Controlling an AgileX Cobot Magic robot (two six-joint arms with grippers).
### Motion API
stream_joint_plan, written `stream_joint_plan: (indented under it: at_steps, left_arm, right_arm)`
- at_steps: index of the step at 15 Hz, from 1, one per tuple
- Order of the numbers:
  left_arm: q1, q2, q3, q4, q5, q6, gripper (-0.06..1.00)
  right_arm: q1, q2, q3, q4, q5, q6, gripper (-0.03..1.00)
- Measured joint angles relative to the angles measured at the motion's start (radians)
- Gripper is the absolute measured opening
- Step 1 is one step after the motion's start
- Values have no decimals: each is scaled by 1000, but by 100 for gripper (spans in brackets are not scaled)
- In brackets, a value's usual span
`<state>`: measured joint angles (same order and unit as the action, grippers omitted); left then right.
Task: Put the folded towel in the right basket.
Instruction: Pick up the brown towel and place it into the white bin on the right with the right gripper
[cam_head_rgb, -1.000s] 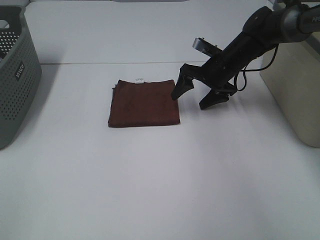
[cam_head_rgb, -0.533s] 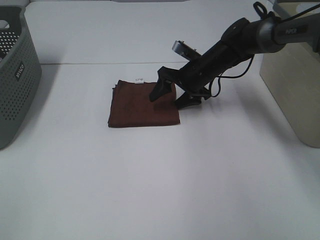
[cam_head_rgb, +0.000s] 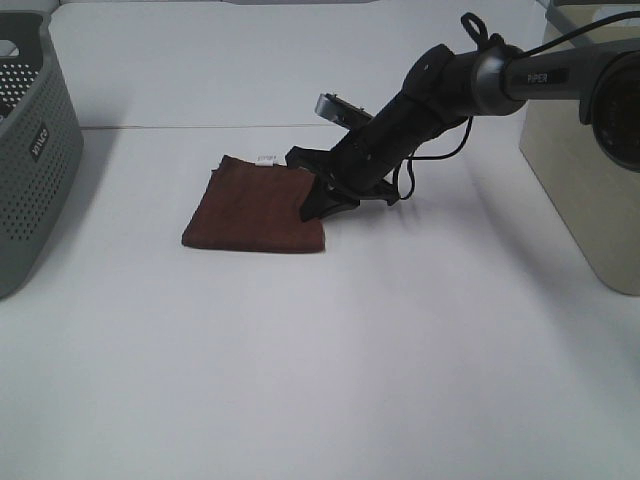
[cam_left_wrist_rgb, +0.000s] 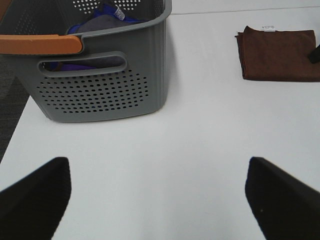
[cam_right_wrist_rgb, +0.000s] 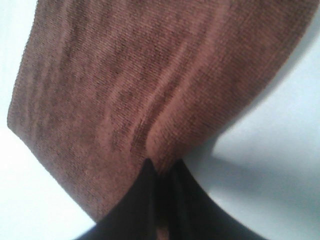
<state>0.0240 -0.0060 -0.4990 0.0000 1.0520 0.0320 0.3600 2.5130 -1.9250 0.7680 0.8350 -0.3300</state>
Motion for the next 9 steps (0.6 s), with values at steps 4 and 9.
stream_joint_plan:
  at_steps: [4,9]
  left_arm:
    - [0,0,0,0,0,0,88]
    - [0,0,0,0,0,0,88]
  right_arm:
    - [0,-40,-62,-73,88,30,4]
    - [0,-241,-198,-324,313,102,4]
